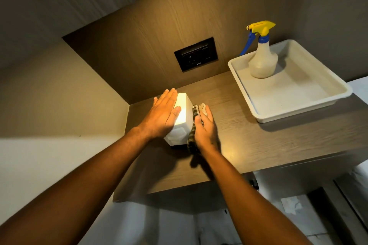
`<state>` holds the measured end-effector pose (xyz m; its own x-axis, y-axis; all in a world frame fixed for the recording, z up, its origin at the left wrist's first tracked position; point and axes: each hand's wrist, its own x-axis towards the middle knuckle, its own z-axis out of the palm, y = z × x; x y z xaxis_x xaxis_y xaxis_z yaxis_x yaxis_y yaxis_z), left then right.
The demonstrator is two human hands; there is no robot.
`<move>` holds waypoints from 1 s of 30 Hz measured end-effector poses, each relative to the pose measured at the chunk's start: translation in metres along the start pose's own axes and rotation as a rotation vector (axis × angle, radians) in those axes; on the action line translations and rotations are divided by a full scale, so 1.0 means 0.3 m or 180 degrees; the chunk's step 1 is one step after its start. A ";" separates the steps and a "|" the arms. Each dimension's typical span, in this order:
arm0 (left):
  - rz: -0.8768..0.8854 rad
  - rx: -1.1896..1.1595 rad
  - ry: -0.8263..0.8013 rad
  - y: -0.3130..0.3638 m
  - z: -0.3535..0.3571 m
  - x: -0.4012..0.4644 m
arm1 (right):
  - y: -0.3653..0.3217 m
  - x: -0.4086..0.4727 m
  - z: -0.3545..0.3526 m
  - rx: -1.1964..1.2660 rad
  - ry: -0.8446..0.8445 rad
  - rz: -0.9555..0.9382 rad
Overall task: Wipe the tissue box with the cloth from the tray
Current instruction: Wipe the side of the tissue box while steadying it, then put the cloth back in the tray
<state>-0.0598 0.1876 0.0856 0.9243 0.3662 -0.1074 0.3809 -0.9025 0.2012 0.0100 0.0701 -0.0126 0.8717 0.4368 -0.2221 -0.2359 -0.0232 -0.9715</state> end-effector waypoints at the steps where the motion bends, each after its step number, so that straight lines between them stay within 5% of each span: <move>1: -0.0001 0.0003 0.0010 -0.002 0.002 0.001 | -0.019 -0.015 0.009 0.0130 0.0079 -0.0043; 5: 0.0008 -0.0018 -0.0002 -0.007 -0.001 0.002 | -0.100 0.084 0.016 0.0073 -0.0344 -0.0434; 8: 0.0026 -0.0003 -0.0026 -0.006 -0.001 0.003 | -0.086 0.153 -0.025 -0.0253 -0.0553 0.0185; 18: -0.0033 0.0008 0.0013 -0.004 0.001 -0.001 | 0.061 -0.142 -0.032 0.0021 0.0082 0.0254; 23: -0.0026 0.0017 -0.0070 0.004 -0.017 -0.010 | -0.059 -0.136 -0.101 0.0455 0.0058 0.0033; 26: -0.0110 0.0254 0.0075 0.039 -0.037 -0.005 | -0.180 -0.054 -0.240 0.0050 0.0331 -0.0470; 30: 0.0371 0.0118 0.0946 0.272 0.019 -0.013 | -0.347 0.132 -0.474 -0.1230 0.0694 -0.1116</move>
<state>-0.0326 0.1113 0.0968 0.9301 0.3051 0.2046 0.2758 -0.9479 0.1594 0.1300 -0.0382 0.0679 0.9478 0.2827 0.1473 0.2225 -0.2555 -0.9409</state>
